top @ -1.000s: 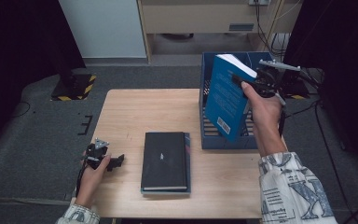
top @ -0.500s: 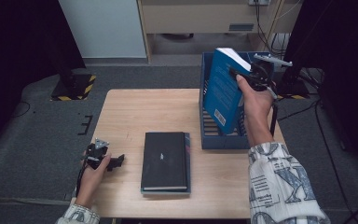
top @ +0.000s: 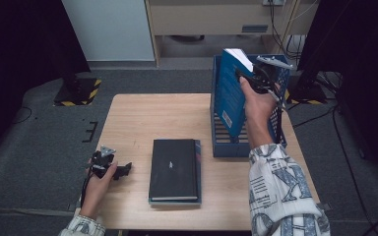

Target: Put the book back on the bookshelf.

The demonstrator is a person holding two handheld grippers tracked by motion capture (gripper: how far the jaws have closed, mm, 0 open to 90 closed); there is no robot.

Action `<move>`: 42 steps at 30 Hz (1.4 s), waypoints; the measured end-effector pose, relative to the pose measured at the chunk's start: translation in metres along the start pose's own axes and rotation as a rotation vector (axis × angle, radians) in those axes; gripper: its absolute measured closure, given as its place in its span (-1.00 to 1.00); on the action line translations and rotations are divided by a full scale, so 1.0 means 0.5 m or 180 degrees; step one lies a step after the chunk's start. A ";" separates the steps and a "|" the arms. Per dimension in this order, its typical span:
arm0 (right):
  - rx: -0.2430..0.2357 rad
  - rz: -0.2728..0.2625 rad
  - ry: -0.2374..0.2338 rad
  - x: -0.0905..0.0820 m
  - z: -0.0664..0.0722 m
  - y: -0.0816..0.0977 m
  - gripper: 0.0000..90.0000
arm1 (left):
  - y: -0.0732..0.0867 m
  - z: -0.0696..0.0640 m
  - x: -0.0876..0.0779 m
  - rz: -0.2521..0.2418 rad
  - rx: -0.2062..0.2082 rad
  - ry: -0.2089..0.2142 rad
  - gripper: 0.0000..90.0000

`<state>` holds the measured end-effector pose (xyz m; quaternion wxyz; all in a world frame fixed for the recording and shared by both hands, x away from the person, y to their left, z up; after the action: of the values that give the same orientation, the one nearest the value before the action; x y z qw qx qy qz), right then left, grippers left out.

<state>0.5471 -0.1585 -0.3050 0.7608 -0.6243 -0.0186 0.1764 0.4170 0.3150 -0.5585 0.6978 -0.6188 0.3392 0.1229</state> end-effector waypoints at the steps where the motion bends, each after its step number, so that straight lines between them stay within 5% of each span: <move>1: -0.0002 0.0003 0.0013 0.003 0.002 0.002 0.35 | 0.000 0.000 0.000 0.0000 0.0000 0.0000 -1.00; 42: 0.0043 0.0082 0.0133 0.054 -0.002 0.107 0.34 | -0.002 -0.004 0.002 0.0014 0.0029 0.0030 -1.00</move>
<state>0.5596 -0.1430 -0.3615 0.7629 -0.6229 0.0066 0.1733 0.4179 0.3127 -0.5585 0.6987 -0.6155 0.3444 0.1199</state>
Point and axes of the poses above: each handheld gripper's, and its own axes: x roughly forward along the jaws, y roughly out of its underside, z roughly to its left, the point moved 3 cm from there along x, roughly forward along the jaws, and after that the axes turned 7 degrees about -z, right-handed, at the moved point
